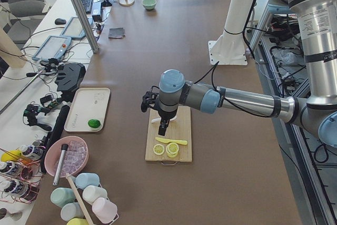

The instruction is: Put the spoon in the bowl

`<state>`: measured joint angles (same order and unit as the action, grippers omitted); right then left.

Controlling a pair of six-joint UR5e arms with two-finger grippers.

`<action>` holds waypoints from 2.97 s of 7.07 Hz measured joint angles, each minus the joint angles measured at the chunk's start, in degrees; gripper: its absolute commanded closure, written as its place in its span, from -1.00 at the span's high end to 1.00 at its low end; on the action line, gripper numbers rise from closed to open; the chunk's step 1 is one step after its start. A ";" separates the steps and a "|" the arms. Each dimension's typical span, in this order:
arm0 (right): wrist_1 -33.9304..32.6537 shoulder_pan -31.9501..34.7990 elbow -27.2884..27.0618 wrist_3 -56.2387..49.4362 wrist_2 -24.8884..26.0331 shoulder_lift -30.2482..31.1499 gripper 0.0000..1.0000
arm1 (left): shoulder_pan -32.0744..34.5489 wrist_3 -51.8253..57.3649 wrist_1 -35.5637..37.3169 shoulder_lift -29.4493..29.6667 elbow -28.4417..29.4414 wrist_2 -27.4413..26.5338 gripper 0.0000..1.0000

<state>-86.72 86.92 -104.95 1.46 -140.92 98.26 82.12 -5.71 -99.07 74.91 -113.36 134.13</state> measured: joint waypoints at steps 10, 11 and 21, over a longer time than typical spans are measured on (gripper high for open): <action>25.24 -16.34 28.71 31.07 10.71 -18.56 0.38 | -0.44 -4.19 -0.17 2.47 1.62 0.44 0.95; 25.54 -16.71 29.45 31.55 10.88 -19.05 0.16 | -1.37 -6.04 -0.19 3.22 2.37 0.46 0.95; 25.39 -26.24 11.69 58.76 8.94 -18.33 -1.00 | -15.13 -24.02 -7.88 10.31 12.19 0.01 0.93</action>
<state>-61.33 60.68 -93.26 60.22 -131.99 79.93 66.98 -29.73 -106.95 85.22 -101.17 134.15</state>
